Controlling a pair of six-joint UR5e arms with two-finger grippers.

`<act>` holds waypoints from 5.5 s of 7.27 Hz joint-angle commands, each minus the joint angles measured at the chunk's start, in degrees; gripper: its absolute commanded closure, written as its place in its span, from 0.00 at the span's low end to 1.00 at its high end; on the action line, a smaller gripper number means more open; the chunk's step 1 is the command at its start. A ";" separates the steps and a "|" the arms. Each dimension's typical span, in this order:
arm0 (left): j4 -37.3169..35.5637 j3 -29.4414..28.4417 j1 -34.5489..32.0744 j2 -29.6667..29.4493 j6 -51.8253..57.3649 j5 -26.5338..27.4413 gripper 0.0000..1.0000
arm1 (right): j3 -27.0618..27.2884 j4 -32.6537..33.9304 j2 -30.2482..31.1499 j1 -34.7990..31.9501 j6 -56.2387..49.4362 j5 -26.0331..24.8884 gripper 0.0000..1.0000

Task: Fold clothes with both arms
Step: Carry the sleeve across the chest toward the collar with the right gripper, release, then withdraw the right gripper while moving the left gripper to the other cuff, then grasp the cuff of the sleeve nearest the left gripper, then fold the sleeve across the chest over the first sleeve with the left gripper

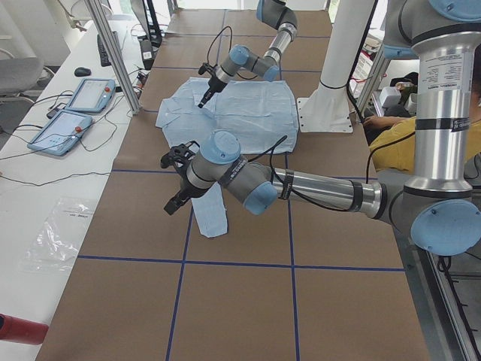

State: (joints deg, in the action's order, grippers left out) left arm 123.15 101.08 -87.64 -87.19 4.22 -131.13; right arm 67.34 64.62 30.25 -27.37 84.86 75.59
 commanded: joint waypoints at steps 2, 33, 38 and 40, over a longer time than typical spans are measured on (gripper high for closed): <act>0.16 -0.62 0.01 -0.70 0.00 -0.09 0.00 | 0.76 8.54 -1.25 -4.23 0.22 6.01 0.00; 52.46 -13.14 33.17 4.93 -56.96 14.34 1.00 | 35.93 15.36 48.15 -44.88 -55.24 51.50 0.00; 23.90 -7.56 34.19 -29.36 -72.23 10.89 1.00 | 36.02 15.45 47.71 -44.88 -54.63 51.41 0.00; 16.69 -11.66 39.28 -40.38 -77.05 15.16 1.00 | 36.02 15.45 47.62 -44.88 -54.28 51.41 0.00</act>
State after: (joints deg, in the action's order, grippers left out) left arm 143.64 92.27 -51.03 -120.55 -69.33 -119.01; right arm 103.36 80.06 77.91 -72.24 30.40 127.02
